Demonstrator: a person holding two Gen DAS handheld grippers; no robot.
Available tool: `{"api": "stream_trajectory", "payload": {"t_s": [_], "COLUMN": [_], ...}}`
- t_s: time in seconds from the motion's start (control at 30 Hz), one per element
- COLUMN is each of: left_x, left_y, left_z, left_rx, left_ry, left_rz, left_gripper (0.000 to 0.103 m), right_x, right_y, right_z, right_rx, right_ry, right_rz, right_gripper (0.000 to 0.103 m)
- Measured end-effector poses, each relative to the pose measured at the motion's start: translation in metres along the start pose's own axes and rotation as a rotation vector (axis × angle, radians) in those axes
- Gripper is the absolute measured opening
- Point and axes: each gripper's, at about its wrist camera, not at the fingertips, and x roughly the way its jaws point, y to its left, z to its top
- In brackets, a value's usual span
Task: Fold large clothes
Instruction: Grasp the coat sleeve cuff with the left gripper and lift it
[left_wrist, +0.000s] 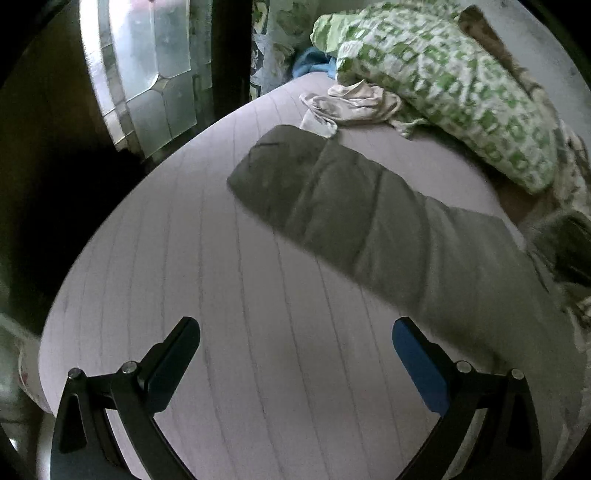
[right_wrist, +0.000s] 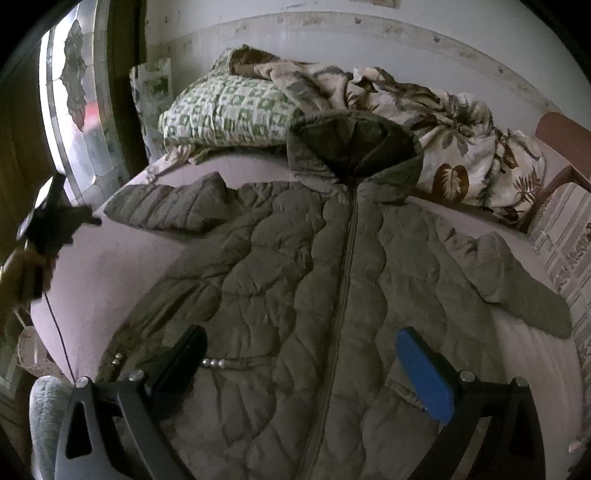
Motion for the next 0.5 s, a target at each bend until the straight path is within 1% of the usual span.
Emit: {"api": "stream_trajectory", "payload": {"t_s": [0.03, 0.13, 0.23, 0.3, 0.37, 0.43, 0.5], "left_x": [0.011, 0.037, 0.058, 0.070, 0.082, 0.086, 0.091], "left_y": [0.002, 0.009, 0.022, 0.025, 0.025, 0.022, 0.019], "left_z": [0.012, 0.035, 0.049, 0.056, 0.062, 0.069, 0.075], "left_rx": [-0.009, -0.048, -0.122, -0.145, -0.145, -0.120, -0.103], "left_ry": [0.013, 0.034, 0.055, 0.069, 0.087, 0.072, 0.067], "left_rz": [0.008, 0.054, 0.056, 0.056, 0.063, 0.089, 0.092], "left_gripper": [0.103, 0.103, 0.103, 0.103, 0.103, 0.103, 0.103], "right_x": [0.005, 0.021, 0.038, 0.049, 0.060, 0.071, 0.077], "right_y": [0.000, 0.003, 0.008, 0.016, 0.024, 0.031, 0.037], "right_z": [0.003, 0.019, 0.040, 0.051, 0.059, 0.064, 0.066], "right_rx": [-0.007, -0.035, -0.032, -0.052, -0.069, -0.071, -0.068], "right_ry": [0.003, 0.002, -0.004, -0.011, -0.007, 0.006, 0.014], "right_rz": [-0.004, -0.021, 0.005, 0.014, 0.023, 0.041, 0.060], "right_gripper": [0.103, 0.103, 0.103, 0.103, 0.103, 0.103, 0.103]}}
